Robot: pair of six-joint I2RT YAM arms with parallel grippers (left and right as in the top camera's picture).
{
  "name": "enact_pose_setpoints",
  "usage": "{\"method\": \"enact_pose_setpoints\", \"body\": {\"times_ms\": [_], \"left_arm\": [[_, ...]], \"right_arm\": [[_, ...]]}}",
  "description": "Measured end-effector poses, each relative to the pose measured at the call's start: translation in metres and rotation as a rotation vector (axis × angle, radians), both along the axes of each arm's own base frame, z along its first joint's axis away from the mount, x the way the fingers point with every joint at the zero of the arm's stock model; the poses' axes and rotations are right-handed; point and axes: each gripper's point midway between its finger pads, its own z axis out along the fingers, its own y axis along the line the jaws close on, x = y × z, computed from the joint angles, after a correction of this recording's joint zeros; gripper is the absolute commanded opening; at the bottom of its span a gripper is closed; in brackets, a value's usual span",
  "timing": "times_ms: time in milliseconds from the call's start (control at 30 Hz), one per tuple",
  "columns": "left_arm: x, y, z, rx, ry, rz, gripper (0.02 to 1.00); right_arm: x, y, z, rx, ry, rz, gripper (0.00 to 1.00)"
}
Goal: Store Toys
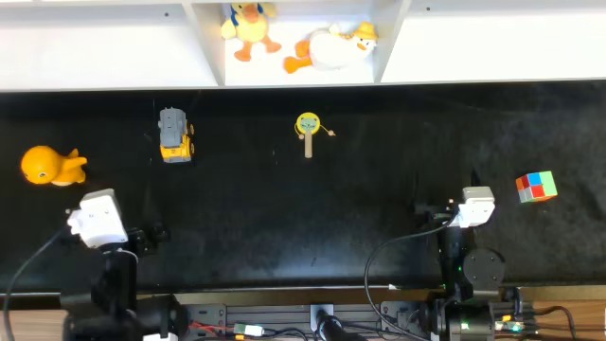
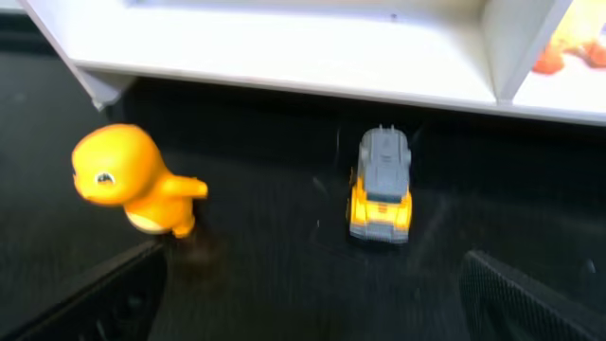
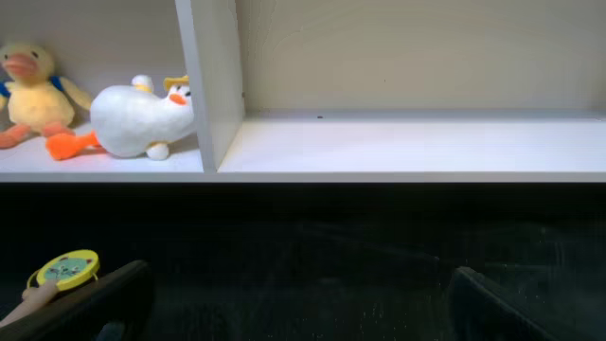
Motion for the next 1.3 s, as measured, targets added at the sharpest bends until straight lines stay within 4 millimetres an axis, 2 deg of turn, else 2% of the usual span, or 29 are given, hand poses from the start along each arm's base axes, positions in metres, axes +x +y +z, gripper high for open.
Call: {"method": "enact_pose_setpoints", "body": {"times_ms": [300, 633, 800, 900, 1133, 1300], "left_arm": [[0.006, 0.004, 0.002, -0.034, 0.209, 0.012, 0.998], [0.028, 0.007, 0.016, -0.08, 0.34, 0.031, 0.998], [0.037, 0.01, 0.005, -0.12, 0.399, 0.06, 0.998], [0.035, 0.02, -0.004, -0.16, 0.43, 0.112, 0.998], [0.023, 0.058, -0.015, -0.264, 0.449, 0.271, 0.998], [0.017, 0.074, -0.019, -0.311, 0.451, 0.307, 0.998]], "right_arm": [[0.0, 0.0, 0.0, 0.0, 0.0, 0.0, 0.996], [0.0, 0.0, 0.0, 0.0, 0.0, 0.0, 0.996], [0.0, 0.0, 0.0, 0.0, 0.0, 0.0, 0.996], [0.0, 0.0, 0.0, 0.0, 0.0, 0.0, 0.996], [0.0, 0.0, 0.0, 0.0, 0.0, 0.0, 0.996], [0.0, 0.0, 0.0, 0.0, -0.001, 0.0, 0.996]]}}
